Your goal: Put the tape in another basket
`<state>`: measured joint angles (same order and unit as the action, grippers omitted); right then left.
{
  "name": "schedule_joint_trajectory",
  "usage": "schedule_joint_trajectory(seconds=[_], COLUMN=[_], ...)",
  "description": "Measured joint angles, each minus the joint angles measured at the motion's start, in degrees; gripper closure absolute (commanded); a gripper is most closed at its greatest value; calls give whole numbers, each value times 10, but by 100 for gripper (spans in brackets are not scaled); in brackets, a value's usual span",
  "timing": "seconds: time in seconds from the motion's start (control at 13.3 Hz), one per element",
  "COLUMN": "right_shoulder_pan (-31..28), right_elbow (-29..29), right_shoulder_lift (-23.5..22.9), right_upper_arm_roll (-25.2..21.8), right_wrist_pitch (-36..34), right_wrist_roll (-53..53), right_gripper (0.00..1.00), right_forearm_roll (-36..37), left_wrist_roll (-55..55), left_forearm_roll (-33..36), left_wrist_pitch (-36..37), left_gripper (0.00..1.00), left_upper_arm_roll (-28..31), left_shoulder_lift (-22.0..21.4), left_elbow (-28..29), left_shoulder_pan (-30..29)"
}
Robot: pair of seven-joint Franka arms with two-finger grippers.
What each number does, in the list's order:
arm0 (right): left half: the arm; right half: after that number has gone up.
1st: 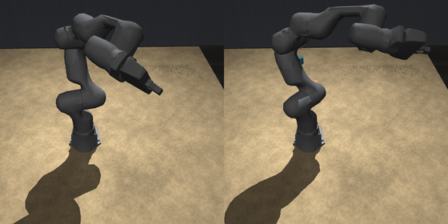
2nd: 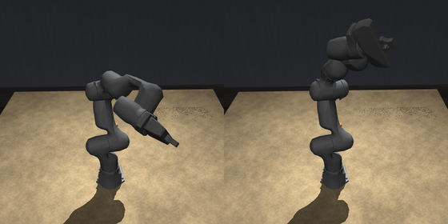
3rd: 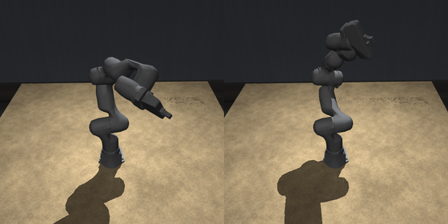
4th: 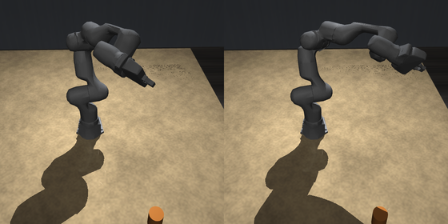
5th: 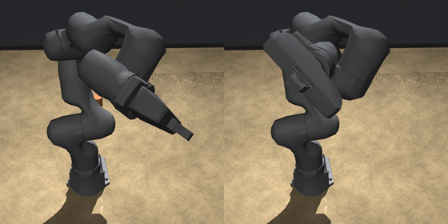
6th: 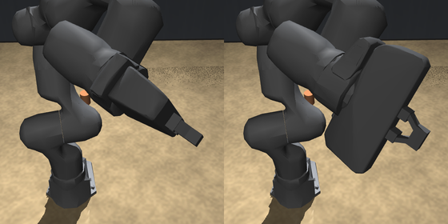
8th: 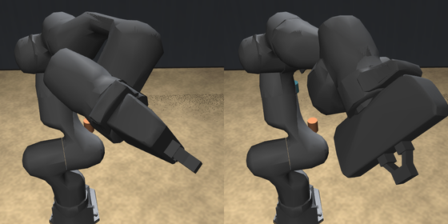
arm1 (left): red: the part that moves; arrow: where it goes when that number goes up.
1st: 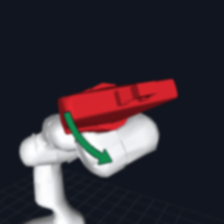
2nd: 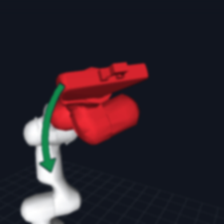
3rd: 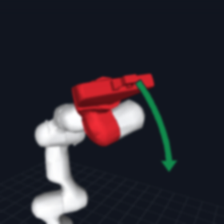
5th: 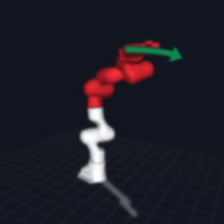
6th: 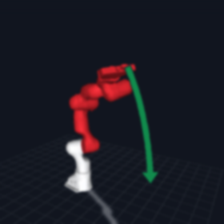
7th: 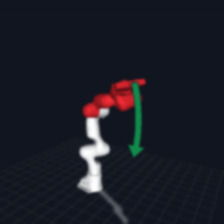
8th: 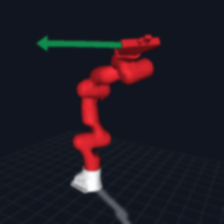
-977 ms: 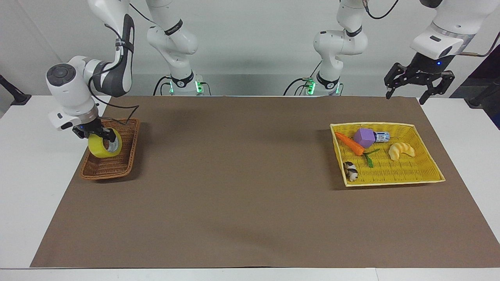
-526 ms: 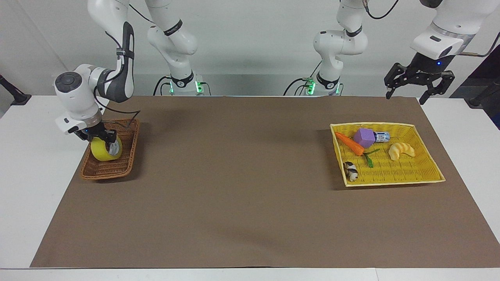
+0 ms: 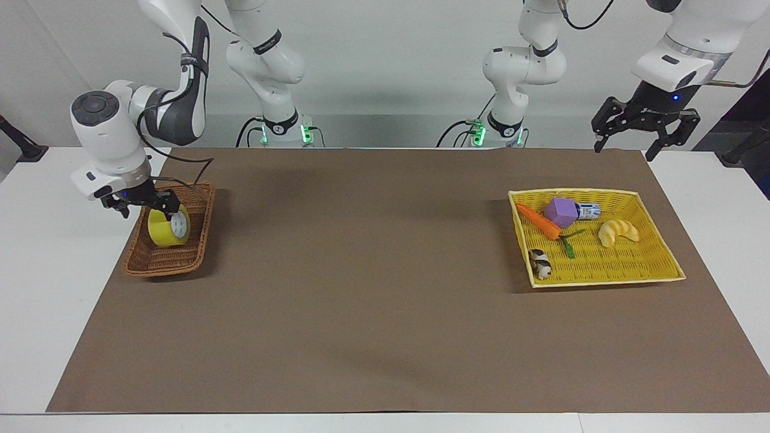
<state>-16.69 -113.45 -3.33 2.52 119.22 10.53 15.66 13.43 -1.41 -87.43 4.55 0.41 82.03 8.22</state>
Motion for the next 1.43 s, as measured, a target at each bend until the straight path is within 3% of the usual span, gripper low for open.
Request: schedule_joint_trajectory(seconds=[0.38, 0.83, 1.05, 1.43], right_shoulder_pan=[69, 102, 125, 120], right_elbow=[89, 175, 179, 264], right_shoulder_lift=[5, 24, 44, 45], right_upper_arm_roll=[4, 18, 18, 13], right_wrist_pitch=[-81, -187, -225, -325], right_wrist_roll=[-123, -203, -202, -180], right_gripper=[0, 0, 0, 0], right_forearm_roll=[-55, -123, -123, -153], left_wrist_roll=[0, 0, 0, 0], left_forearm_roll=[0, 0, 0, 0], left_wrist_pitch=[0, 0, 0, 0], left_gripper=[0, 0, 0, 0], left_upper_arm_roll=[0, 0, 0, 0], left_shoulder_lift=[0, 0, 0, 0], left_elbow=[0, 0, 0, 0], left_shoulder_pan=[0, 0, 0, 0])
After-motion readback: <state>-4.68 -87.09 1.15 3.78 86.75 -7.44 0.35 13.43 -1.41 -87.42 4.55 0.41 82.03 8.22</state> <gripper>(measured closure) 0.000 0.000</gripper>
